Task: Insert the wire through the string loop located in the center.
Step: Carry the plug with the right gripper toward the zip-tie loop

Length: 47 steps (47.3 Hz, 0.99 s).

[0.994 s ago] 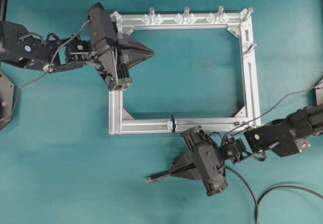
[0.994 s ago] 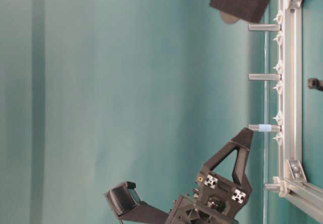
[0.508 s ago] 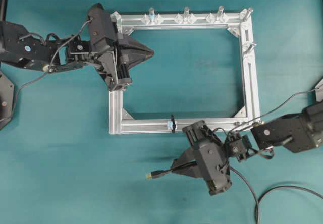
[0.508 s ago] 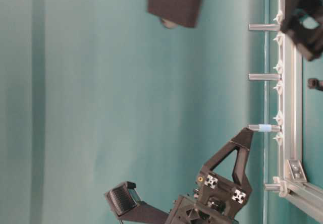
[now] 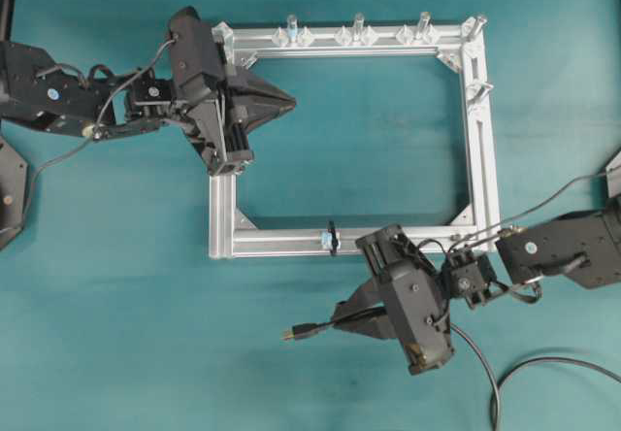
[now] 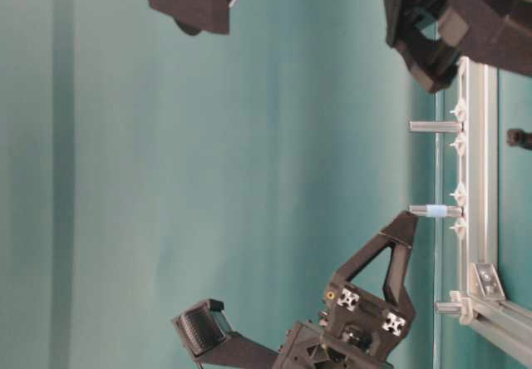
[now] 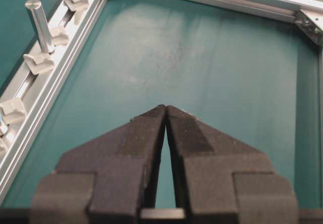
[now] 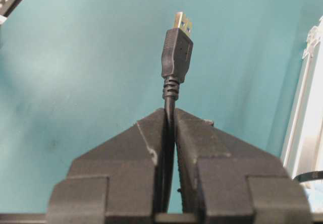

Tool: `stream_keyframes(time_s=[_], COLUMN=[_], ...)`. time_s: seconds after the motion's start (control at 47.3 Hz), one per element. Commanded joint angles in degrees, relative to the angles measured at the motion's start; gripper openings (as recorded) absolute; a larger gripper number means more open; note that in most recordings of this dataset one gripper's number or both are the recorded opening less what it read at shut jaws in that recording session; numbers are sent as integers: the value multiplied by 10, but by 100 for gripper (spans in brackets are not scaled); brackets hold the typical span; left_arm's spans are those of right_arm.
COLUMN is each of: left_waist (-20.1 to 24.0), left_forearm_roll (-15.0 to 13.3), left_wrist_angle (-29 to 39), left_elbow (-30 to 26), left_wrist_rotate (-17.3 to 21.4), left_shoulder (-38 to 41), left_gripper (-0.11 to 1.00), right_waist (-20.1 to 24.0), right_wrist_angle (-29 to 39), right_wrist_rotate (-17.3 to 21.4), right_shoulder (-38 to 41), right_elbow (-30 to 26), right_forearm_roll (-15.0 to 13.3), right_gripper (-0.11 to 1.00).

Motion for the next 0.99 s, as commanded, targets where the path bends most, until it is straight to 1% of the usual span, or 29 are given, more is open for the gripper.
stream_keyframes(time_s=[0.0, 0.317, 0.529, 0.973], left_waist=[-1, -2, -2, -2], left_forearm_roll=[2, 2, 2, 2], left_wrist_angle=[-3, -2, -3, -3], left_elbow=[-4, -3, 2, 8], left_wrist_rotate=[2, 2, 1, 2], left_shoulder=[-14, -14, -14, -14], left_gripper=[10, 10, 10, 10], right_waist=[-2, -6, -13, -50], right_wrist_angle=[-2, 7, 19, 22], right_wrist_rotate=[-1, -1, 0, 0], right_shoulder=[-18, -20, -35, -103], right_elbow=[-8, 3, 21, 100], right_forearm_roll=[-1, -1, -1, -1], right_gripper=[7, 7, 7, 7])
